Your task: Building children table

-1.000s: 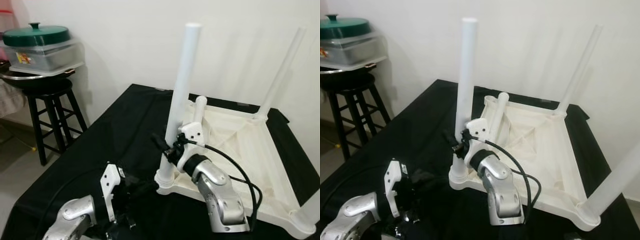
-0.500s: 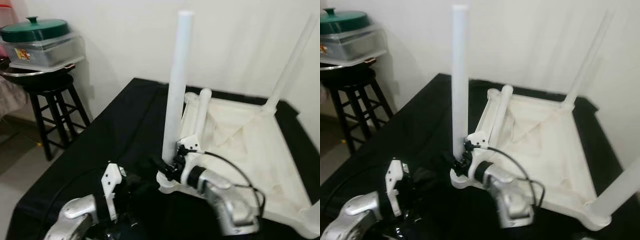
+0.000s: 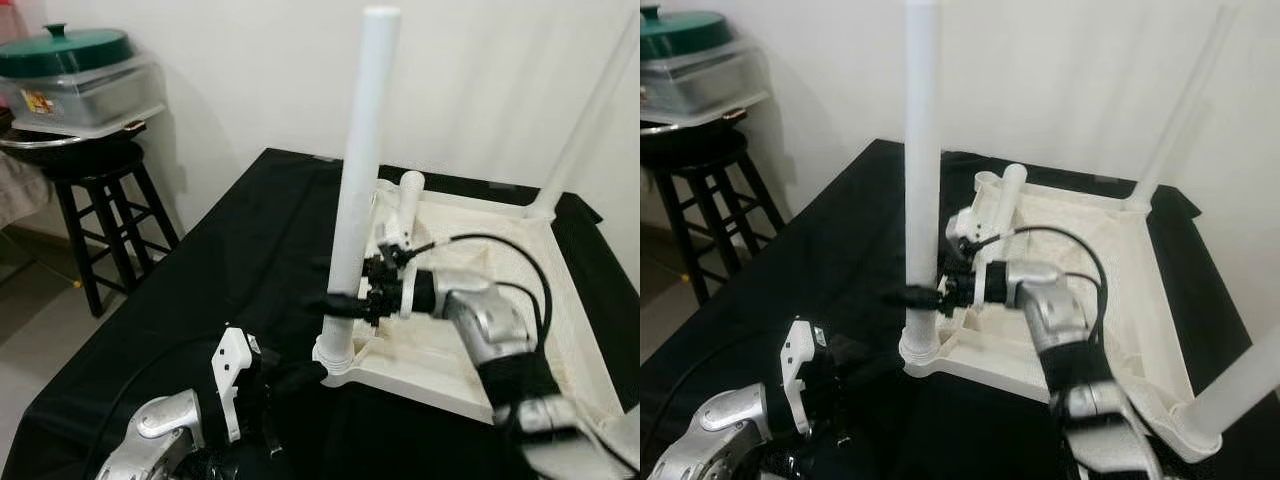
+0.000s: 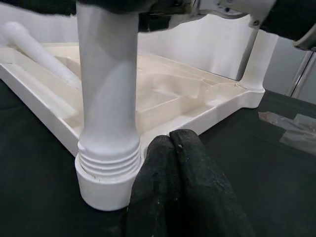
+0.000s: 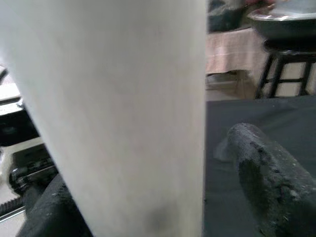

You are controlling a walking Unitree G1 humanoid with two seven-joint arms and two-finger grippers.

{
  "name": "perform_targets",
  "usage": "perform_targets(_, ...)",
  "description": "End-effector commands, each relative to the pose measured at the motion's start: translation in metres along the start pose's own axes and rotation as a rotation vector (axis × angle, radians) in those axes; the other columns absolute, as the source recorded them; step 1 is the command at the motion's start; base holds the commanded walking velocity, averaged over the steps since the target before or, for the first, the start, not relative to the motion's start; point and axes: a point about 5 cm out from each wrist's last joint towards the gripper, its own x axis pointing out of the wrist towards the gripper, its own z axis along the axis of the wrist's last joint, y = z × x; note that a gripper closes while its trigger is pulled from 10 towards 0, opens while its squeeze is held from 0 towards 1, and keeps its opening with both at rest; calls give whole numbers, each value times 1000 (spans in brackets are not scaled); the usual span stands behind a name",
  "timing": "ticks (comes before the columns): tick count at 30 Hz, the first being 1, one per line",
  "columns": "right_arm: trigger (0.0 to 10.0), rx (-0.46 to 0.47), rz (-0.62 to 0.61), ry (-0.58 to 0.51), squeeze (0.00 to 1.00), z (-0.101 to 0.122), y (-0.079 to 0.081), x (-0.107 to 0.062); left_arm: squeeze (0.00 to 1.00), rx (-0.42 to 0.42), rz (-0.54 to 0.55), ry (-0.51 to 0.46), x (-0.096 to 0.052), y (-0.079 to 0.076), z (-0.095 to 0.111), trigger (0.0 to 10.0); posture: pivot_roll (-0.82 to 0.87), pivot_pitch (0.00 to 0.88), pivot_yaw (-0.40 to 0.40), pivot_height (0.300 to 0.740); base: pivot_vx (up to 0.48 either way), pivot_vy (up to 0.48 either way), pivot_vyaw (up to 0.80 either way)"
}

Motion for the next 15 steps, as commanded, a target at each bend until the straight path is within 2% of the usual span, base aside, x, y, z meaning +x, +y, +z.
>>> perform_targets(1, 3529, 12, 8, 4, 0, -3, -2, 0, 0, 2, -3, 17, 0, -1, -3, 10000, -15, 0, -73, 740, 0, 0, 0)
perform_targets(2, 0, 20, 7, -10, 0, -2, -4, 0, 0, 2, -3, 18, 0, -1, -4, 10000, -15, 0, -73, 740, 0, 0, 0)
perform_targets(9, 0, 38, -4, -36, 0, -12, -3, -8, 0, 0, -5, 19, -2, -2, -4, 10000, -21, 0, -68, 740, 0, 0, 0)
perform_targets(11, 0, 42, -45, -51, 0, -16, -2, -13, 0, -1, -7, 20, -2, -2, -3, 10000, -25, 0, -66, 740, 0, 0, 0)
perform_targets(12, 0, 24, -111, -41, 0, -19, -4, -14, 0, 0, -7, 20, -2, -2, -3, 10000, -26, 0, -65, 740, 0, 0, 0)
perform_targets(13, 0, 24, -111, -41, 0, -19, -4, -14, 0, 0, -7, 20, -2, -2, -3, 10000, -26, 0, -65, 740, 0, 0, 0)
perform_targets(14, 0, 2, -225, -21, 0, -25, -5, -14, 0, 1, -6, 20, -3, -2, -3, 10000, -31, 0, -74, 740, 0, 0, 0)
perform_targets(15, 0, 2, -225, -21, 0, -25, -5, -14, 0, 1, -6, 20, -3, -2, -3, 10000, -31, 0, -74, 740, 0, 0, 0)
